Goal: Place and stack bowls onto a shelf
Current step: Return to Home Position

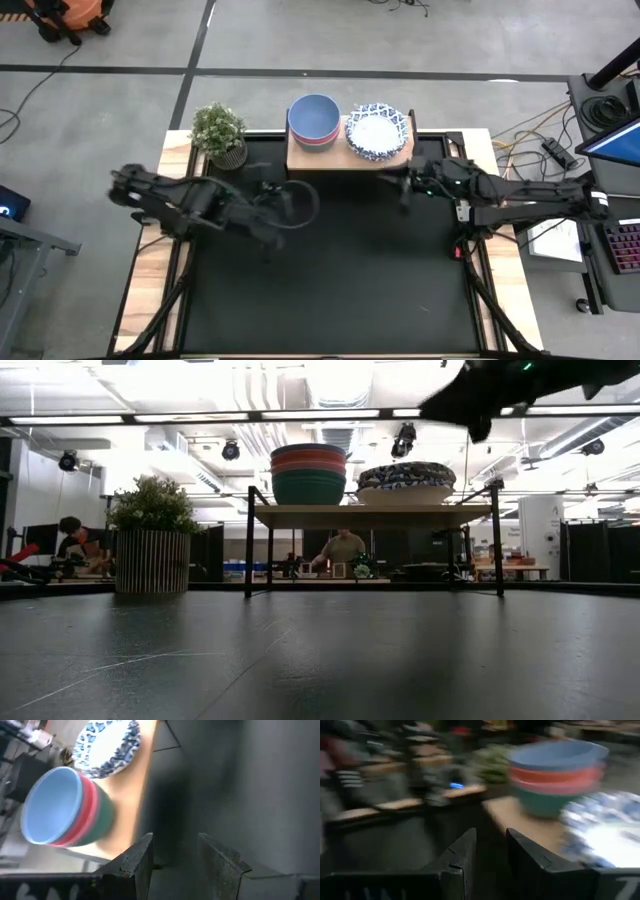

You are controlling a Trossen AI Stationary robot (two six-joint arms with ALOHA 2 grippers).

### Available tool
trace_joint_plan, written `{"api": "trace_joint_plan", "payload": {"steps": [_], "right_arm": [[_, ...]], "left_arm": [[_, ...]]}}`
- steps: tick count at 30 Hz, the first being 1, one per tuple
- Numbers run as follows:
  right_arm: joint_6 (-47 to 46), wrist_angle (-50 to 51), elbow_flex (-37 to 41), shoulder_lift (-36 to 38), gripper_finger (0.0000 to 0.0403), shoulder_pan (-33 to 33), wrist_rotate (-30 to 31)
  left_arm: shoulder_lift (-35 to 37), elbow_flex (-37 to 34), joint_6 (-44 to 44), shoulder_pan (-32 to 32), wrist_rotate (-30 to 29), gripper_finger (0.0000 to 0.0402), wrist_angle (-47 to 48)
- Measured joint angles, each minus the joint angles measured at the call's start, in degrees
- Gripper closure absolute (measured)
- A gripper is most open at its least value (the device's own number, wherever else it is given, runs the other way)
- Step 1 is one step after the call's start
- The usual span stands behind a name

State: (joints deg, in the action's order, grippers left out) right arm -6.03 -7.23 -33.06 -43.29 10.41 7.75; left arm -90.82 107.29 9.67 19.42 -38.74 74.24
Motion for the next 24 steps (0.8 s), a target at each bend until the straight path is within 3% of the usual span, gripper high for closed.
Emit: {"api": "trace_joint_plan", "payload": {"steps": [3, 8, 12, 17, 24], "right_arm": [[0.74, 0.91, 0.82, 3.76, 0.0306, -0.02, -8.6], [4.97, 8.27, 3.02, 9.13, 0.0306, 0.0, -12.81], [5.63, 8.54, 6.23, 13.0, 0.0306, -0.02, -15.83], [6.55, 8.57, 10.7, 17.36, 0.0306, 0.0, -16.73], [7.14, 8.24, 16.37, 24.78, 0.0306, 0.0, -17.16]], "left_arm": [[9.6, -16.15, -0.58, 1.91, 1.52, 0.0265, -13.45], [26.88, -42.61, -1.82, 2.88, 5.48, 0.0265, -36.84], [39.69, -59.62, -4.19, 2.63, 6.77, 0.0265, -52.14], [54.86, -73.47, -4.7, 2.6, 6.81, 0.0274, -61.01], [73.98, -84.08, -4.68, 2.6, 6.41, 0.0321, -63.73]]}}
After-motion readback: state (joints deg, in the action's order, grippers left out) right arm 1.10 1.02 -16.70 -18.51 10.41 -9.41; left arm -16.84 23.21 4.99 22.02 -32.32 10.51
